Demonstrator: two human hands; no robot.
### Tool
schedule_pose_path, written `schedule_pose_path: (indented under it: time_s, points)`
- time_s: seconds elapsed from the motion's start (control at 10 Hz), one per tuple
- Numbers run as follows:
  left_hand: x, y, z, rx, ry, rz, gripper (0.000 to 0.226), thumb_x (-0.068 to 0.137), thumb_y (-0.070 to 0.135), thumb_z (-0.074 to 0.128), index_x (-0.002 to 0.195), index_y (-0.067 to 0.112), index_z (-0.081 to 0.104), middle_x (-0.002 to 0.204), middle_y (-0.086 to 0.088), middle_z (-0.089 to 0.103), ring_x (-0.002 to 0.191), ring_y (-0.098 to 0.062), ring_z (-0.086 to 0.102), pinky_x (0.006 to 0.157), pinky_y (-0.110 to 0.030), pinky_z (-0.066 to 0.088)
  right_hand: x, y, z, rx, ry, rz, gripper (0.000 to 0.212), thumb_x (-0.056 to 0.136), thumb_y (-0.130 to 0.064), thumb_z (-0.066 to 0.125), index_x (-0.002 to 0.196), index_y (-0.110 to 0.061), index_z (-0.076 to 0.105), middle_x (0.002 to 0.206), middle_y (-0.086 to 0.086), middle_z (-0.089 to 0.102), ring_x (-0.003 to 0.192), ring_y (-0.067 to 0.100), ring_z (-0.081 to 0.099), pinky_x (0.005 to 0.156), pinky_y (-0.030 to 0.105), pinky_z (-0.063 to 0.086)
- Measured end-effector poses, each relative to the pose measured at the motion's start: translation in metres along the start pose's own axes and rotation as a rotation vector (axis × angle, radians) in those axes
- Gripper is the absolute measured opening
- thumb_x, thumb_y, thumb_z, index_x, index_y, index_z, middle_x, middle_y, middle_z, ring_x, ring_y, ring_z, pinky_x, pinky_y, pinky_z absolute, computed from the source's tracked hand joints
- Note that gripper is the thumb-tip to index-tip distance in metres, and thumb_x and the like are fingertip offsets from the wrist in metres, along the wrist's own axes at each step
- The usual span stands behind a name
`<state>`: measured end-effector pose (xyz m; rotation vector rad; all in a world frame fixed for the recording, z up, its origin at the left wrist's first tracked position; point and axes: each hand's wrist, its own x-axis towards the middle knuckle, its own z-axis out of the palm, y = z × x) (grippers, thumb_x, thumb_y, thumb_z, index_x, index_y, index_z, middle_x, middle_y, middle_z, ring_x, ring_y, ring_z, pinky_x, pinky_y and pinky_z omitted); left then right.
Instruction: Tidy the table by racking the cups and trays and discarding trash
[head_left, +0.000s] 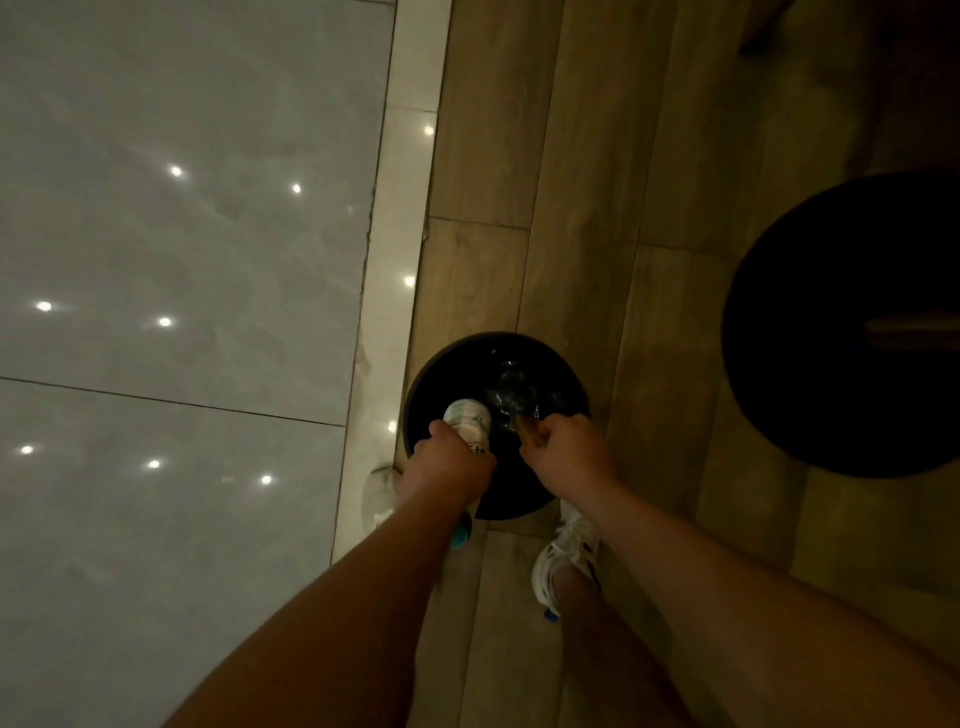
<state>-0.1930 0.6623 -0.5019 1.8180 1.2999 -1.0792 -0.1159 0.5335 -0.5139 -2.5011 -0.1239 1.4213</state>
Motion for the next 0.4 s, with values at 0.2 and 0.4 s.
schedule_pose_path:
  time_s: [0.2,0.4]
  points:
    - [-0.001,0.001,-0.012,0.040,0.012,0.017,0.072,0.086,0.045,0.065,0.142,0.013,0.034,0.136,-0.017,0.046,0.120,-0.038,0.055,0.091,-0.046,0.050,0.002,0.005,0.003,0.074,0.005,0.004,0.043,0.085,-0.037,0.066,0.122,-0.015,0.061,0.128,0.013,0.050,0.105,0.032,0.059,0.086,0.036,0.052]
    - [-0.022,0.000,-0.028,0.052,-0.007,0.119,0.060,0.090,0.042,0.059,0.138,0.011,0.043,0.131,-0.018,0.053,0.114,-0.035,0.059,0.096,-0.047,0.053,-0.008,0.004,-0.004,0.104,-0.023,0.022,0.047,0.083,-0.034,0.066,0.126,-0.016,0.058,0.131,0.013,0.055,0.111,0.032,0.059,0.089,0.040,0.052]
